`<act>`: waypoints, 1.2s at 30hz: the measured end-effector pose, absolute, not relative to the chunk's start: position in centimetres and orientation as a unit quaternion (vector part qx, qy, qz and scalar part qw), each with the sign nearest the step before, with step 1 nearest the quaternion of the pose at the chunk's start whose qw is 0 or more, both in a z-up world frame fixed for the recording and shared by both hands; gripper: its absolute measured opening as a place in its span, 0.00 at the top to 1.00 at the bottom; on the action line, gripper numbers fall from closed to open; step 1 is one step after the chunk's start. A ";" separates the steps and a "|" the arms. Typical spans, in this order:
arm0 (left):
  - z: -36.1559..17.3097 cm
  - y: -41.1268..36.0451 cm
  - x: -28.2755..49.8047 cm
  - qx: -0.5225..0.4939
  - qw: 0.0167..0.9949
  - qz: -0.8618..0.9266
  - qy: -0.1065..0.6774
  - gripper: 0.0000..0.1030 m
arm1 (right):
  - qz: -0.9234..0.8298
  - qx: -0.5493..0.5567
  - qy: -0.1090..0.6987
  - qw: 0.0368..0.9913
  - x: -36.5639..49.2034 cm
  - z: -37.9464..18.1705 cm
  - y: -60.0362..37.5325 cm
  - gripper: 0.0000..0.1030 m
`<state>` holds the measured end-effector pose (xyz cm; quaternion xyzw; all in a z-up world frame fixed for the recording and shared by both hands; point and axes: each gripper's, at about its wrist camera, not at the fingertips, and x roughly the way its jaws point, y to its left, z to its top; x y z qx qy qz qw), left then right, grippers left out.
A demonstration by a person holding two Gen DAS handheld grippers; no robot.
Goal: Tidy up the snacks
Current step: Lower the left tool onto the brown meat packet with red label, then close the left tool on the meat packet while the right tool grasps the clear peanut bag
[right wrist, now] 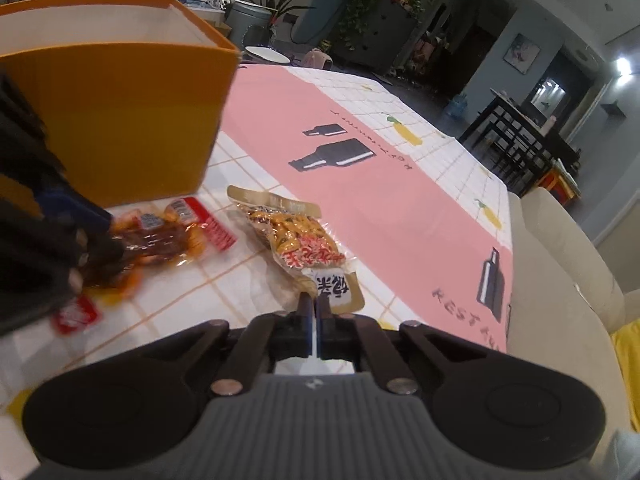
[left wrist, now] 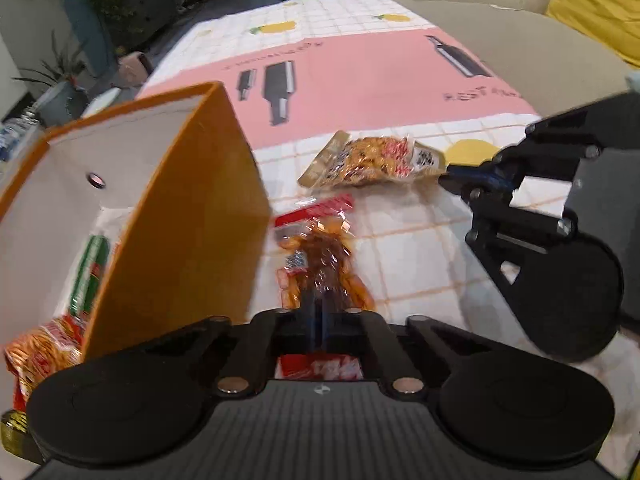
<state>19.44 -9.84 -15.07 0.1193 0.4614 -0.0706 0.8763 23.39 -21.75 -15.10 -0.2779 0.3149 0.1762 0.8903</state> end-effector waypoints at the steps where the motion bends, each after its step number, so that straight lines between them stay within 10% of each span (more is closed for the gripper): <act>1: -15.0 -9.8 19.2 0.116 0.875 -0.076 0.464 1.00 | 0.173 -0.274 0.321 0.890 22.8 -14.9 -21.8 1.00; 17: -15.1 -7.0 14.2 0.058 0.871 -0.118 0.474 0.93 | 0.118 -0.200 0.439 0.868 12.4 -13.3 -22.1 0.98; 26: -13.8 -8.2 16.0 0.093 0.891 -0.108 0.431 0.48 | 0.161 -0.160 0.380 0.897 11.2 -11.6 -23.4 0.48; 36: -15.5 -9.9 18.8 0.134 0.877 -0.095 0.452 0.45 | 0.170 -0.126 0.371 0.904 15.0 -13.5 -23.9 0.36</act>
